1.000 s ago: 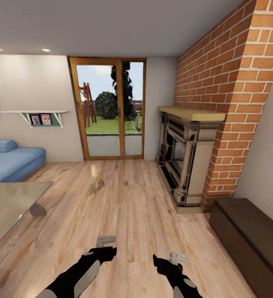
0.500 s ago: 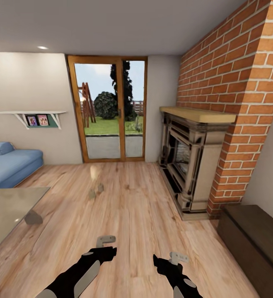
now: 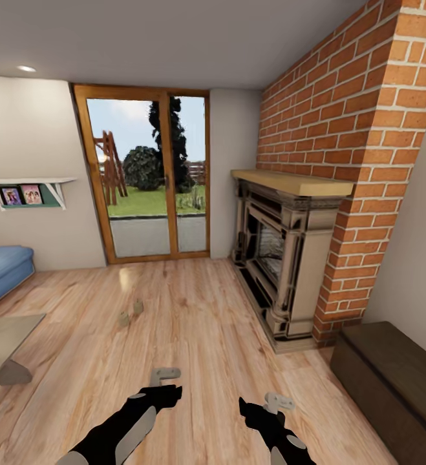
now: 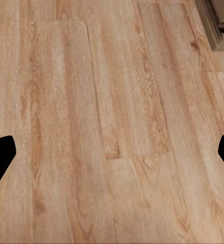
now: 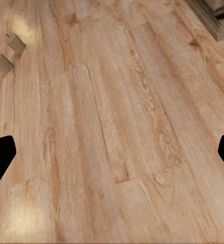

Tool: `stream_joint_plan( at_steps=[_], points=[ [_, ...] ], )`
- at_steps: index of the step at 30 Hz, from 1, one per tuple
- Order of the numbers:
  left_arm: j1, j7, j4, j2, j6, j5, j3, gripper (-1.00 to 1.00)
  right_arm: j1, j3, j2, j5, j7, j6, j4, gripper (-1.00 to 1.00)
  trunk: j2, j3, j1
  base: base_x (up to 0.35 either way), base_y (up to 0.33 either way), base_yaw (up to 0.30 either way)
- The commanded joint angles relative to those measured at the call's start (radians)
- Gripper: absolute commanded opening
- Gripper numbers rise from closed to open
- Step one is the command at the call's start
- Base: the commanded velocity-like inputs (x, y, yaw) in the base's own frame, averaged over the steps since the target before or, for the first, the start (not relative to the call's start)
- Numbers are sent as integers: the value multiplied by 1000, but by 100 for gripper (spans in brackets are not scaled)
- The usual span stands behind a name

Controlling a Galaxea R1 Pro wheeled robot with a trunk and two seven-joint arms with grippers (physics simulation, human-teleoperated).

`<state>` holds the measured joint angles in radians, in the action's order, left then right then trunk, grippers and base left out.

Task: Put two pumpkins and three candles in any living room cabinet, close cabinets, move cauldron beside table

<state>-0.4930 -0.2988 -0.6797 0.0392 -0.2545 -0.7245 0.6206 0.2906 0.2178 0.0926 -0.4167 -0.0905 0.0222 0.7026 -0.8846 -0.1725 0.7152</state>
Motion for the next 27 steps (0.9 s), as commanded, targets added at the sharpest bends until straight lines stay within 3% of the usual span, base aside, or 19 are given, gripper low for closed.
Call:
stream_joint_plan(
  at_steps=[1,18,27],
  points=[
    [-1,-10,-3,1,-2,-9,7,100,1,5,-1,-8,-8,2,2,100,-1,-1,1,263,193,-190],
    [-1,-10,-3,1,-2,-9,7,100,1,4,-1,-8,-9,2,2,100,-1,2,1,255,204,-32],
    [-1,-10,-3,2,-2,-9,7,100,1,3,-1,-8,-7,2,2,100,-1,8,1,254,205,-195]
  ],
)
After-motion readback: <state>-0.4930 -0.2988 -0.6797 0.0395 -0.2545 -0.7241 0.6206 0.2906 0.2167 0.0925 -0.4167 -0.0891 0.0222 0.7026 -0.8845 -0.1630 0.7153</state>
